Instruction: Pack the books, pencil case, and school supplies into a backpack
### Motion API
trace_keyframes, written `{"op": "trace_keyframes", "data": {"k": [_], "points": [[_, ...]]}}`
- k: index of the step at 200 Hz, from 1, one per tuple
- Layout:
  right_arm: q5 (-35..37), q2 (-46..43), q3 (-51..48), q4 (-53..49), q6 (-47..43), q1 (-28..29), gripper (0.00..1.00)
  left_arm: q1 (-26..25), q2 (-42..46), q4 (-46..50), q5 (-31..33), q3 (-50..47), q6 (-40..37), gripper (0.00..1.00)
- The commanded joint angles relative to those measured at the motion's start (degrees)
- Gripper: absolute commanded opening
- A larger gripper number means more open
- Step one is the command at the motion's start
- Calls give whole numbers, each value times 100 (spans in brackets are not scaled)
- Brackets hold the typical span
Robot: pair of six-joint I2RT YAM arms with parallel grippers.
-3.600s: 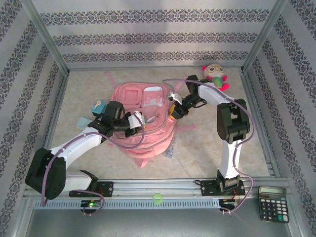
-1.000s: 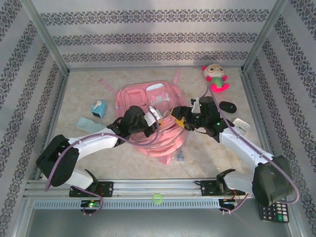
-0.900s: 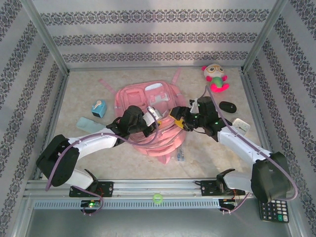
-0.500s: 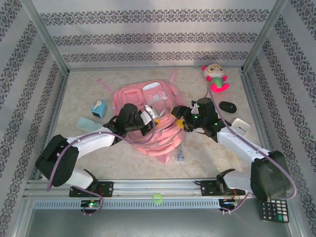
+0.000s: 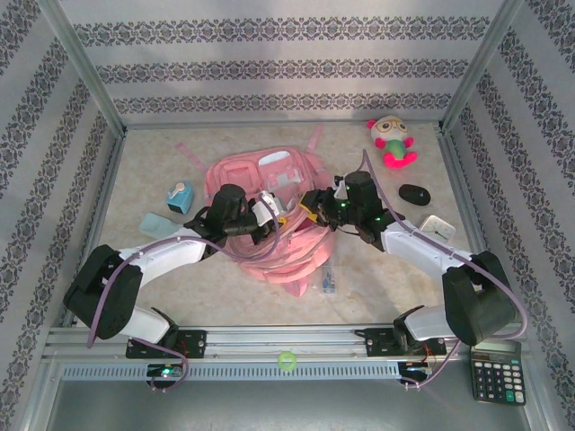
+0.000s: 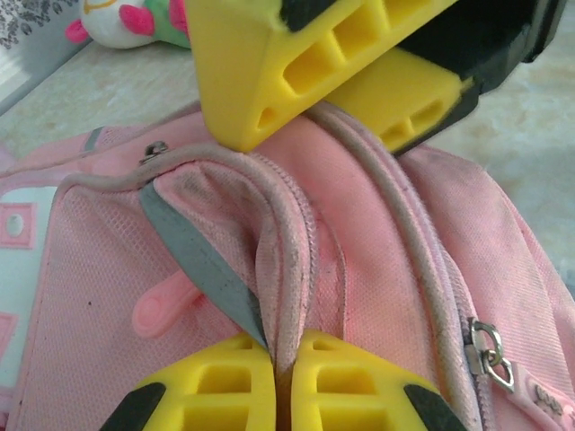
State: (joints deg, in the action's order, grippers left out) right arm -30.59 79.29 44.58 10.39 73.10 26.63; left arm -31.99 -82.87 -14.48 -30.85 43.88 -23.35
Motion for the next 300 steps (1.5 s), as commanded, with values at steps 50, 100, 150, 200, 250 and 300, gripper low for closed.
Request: {"op": "trace_keyframes", "data": {"k": [50, 100, 150, 200, 250, 300], "points": [[1735, -526, -661, 954, 685, 639, 0, 304, -122, 376, -761, 850, -1197, 0], [3185, -810, -907, 1276, 763, 1362, 0, 435, -515, 521, -126, 1259, -1248, 5], [3709, -549, -801, 1575, 755, 1519, 0, 431, 165, 1033, 455, 1223, 108, 43], [3588, -271, -491, 1535, 617, 1566, 0, 381, 1517, 2868, 941, 989, 2802, 53], [3493, -50, -327, 1600, 626, 1646, 0, -190, 1988, 3279, 1158, 332, 5232, 54], [3440, 12, -292, 1601, 662, 1693, 0, -273, 1484, 2633, 1096, -53, 5844, 54]]}}
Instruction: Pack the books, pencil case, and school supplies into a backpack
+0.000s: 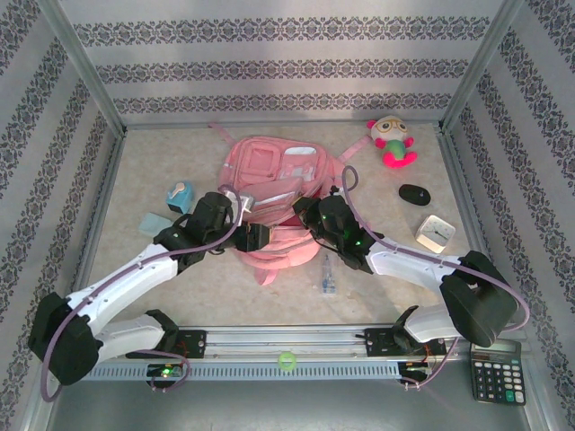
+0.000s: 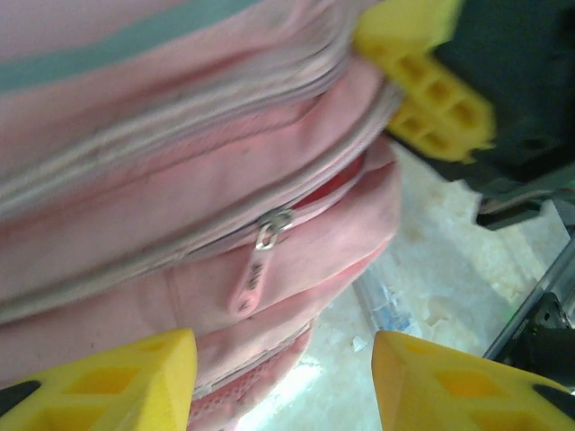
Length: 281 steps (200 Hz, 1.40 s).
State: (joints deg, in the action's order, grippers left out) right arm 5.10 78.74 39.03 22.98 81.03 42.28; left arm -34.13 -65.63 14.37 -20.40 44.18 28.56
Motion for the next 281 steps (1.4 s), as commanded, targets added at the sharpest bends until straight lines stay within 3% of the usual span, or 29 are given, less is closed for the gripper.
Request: {"op": "trace_keyframes", "data": {"k": [1, 37, 84, 151, 191, 219, 281], "points": [[-131, 69, 263, 340, -132, 125, 0, -59, -258, -264, 48, -89, 652, 54], [-166, 97, 347, 344, -170, 130, 0, -59, -770, -811, -68, -37, 698, 53], [-266, 187, 430, 362, -149, 149, 0, -68, -1193, -1135, -89, 117, 694, 43], [-263, 207, 448, 338, -158, 155, 0, -156, -1121, -1130, -10, 255, 685, 13], [-450, 120, 383, 268, -237, 59, 0, -149, -893, -648, 484, 203, 429, 0], [-920, -44, 292, 196, -333, -179, 0, -143, -818, -178, 951, 141, 111, 0], [-2740, -505, 34, -219, -587, -1217, 0, 256, -715, 486, 1492, 19, -620, 0]]}}
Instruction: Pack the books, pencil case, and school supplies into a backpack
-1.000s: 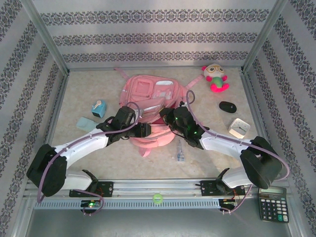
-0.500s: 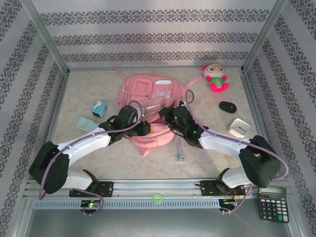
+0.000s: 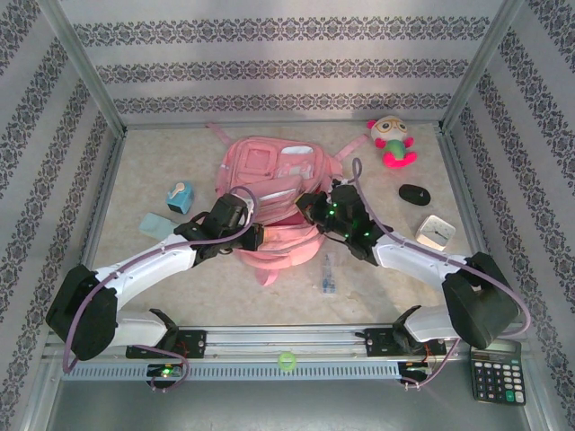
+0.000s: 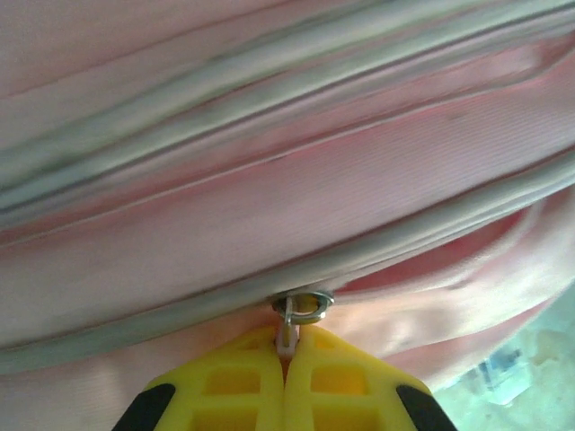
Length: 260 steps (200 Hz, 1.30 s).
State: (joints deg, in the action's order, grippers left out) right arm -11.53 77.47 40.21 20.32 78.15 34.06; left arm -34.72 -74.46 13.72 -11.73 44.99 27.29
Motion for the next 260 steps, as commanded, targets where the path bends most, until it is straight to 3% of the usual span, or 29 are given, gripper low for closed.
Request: {"op": "trace_keyframes", "data": {"k": [1, 64, 92, 117, 122, 135, 145, 153, 174, 192, 228, 260], "points": [[-1109, -380, -88, 45, -300, -420, 0, 325, 177, 557, 630, -61, -504, 0], [-3224, -43, 78, -259, -720, -1489, 0, 1155, 98, 449, 493, -85, -1449, 0], [-3633, 99, 286, -877, -1258, -1871, 0, 1378, -28, 223, 74, -122, -1791, 0], [-3752, 171, 587, -1595, -1903, -2131, 0, 1466, -68, 0, -725, -165, -2007, 0], [-3736, 171, 665, -1761, -2037, -2161, 7, 1461, -68, -80, -937, -190, -2033, 0], [-3521, 107, 922, -2382, -2614, -2208, 33, 1468, -61, -252, -1382, -260, -2026, 0], [-3181, -61, 1142, -3040, -3365, -2191, 48, 1466, -79, -307, -1623, -268, -2042, 0], [-2740, -274, 1281, -3532, -4028, -2132, 53, 1459, -95, -307, -1718, -264, -2043, 0], [-1342, -798, 1536, -4312, -5806, -1754, 57, 1461, -67, -394, -2020, -291, -2071, 0], [-341, -977, 1688, -4473, -7419, -1023, 61, 1467, -22, -513, -2307, -324, -2109, 0], [274, -385, 2093, -4464, -10362, 476, 66, 1466, 54, -571, -2466, -338, -2192, 0], [516, 724, 2770, -4463, -11291, 931, 67, 1461, 99, -643, -2645, -335, -2114, 0]]}}
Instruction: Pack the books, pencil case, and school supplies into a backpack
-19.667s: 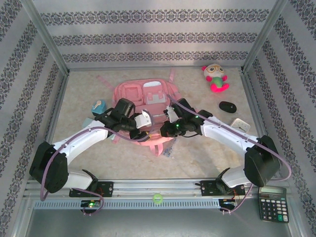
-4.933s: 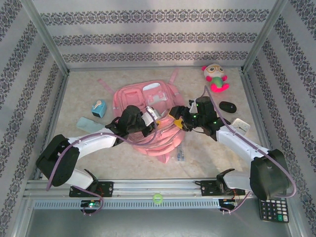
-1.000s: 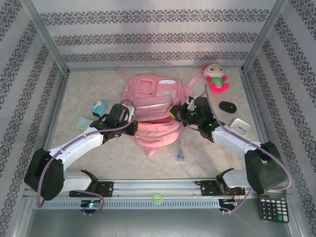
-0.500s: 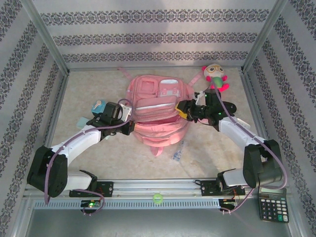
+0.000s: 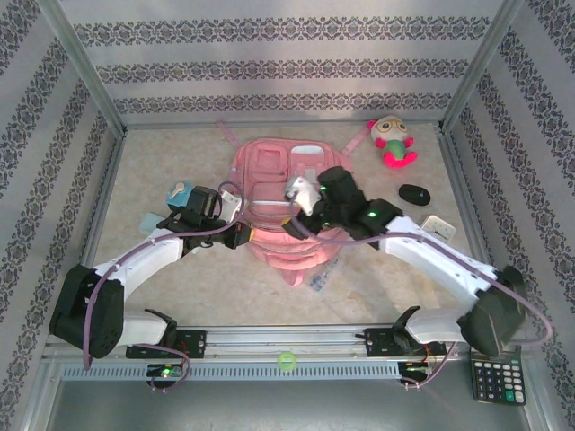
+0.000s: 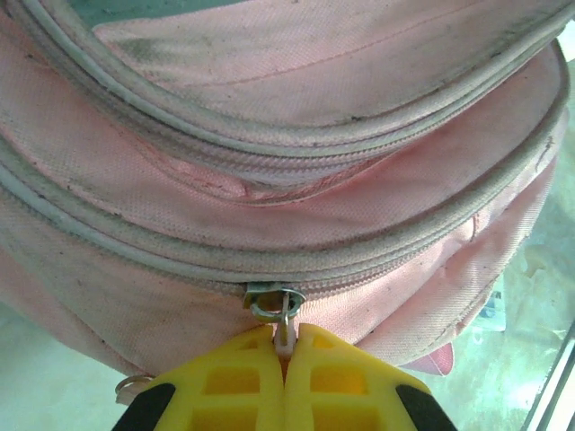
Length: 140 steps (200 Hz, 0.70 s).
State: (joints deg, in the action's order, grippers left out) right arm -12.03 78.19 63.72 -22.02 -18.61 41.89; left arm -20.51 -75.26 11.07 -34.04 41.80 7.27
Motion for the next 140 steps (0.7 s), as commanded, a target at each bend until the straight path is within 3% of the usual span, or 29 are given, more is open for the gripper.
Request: {"op": "trace_keyframes", "data": {"k": [1, 37, 75, 85, 108, 126, 140], "points": [[559, 692, 438, -227, -1630, 159, 67, 39, 188, -387, -416, -19, -107, 0], [138, 1337, 694, 37, -1984, 216, 67, 43, 325, -645, -490, -89, 32, 0], [287, 1684, 730, 287, -2144, 180, 65, 41, 270, -709, -643, -59, 69, 0], [311, 1713, 720, 389, -2183, 146, 59, 43, 278, -693, -690, -67, 28, 0], [346, 1695, 773, 409, -2279, 101, 28, 46, 284, -299, -378, 44, -222, 0], [122, 1497, 715, 317, -2511, 32, 5, 45, 277, 80, 264, 182, -447, 0], [-280, 1269, 597, 193, -2862, -60, 0, 65, 203, 318, 757, 297, -650, 0]]}}
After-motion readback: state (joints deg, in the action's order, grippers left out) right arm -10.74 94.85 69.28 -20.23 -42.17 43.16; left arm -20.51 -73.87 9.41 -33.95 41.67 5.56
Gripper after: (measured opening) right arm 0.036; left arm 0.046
